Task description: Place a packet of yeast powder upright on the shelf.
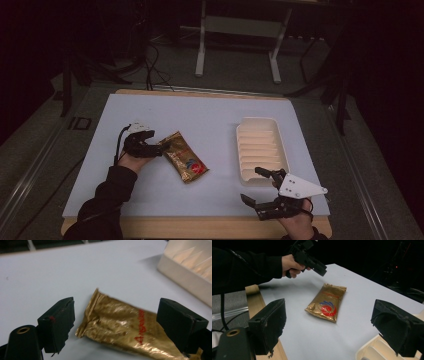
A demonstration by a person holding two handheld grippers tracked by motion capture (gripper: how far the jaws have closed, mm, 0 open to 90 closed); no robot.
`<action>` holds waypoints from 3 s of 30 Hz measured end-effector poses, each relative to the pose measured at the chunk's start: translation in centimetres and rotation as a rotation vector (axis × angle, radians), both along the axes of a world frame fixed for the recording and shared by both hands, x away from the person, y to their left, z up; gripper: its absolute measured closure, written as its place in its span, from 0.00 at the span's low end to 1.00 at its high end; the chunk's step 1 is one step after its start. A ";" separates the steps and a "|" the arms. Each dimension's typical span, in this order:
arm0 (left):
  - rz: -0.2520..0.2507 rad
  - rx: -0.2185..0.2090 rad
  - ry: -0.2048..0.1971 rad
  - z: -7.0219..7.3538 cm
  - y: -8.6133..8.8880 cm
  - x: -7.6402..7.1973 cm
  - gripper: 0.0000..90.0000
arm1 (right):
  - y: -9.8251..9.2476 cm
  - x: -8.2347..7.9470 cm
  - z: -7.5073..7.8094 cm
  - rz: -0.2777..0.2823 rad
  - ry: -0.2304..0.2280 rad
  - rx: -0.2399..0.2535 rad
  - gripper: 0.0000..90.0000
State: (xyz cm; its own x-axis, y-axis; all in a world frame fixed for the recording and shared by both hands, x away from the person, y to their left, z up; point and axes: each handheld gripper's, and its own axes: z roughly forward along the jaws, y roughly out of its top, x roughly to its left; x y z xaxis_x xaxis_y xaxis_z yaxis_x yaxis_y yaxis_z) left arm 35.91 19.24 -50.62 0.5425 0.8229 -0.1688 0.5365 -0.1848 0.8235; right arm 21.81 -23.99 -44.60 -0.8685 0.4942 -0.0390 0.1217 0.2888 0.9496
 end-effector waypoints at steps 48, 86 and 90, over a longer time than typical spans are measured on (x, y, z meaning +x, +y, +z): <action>0.051 0.243 0.155 -4.1 -2.8 2.0 0.74 | 0.4 0.0 -0.2 0.023 0.015 -0.012 0.15; 0.034 0.174 0.023 2.2 -4.3 -0.5 1.00 | -0.3 0.4 -0.3 -0.008 0.027 0.011 0.15; 0.010 0.174 -0.011 3.1 -4.8 -1.2 1.00 | -0.3 0.7 -0.4 -0.046 0.025 -0.020 0.16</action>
State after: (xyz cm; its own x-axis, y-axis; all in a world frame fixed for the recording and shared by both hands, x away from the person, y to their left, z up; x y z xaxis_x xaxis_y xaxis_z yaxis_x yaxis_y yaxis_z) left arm 34.70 14.48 -47.52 0.5354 0.8444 -0.0172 0.5302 -0.3202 0.7851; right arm 22.48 -24.31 -44.99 -0.8454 0.5334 -0.0276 0.1595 0.3014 0.9401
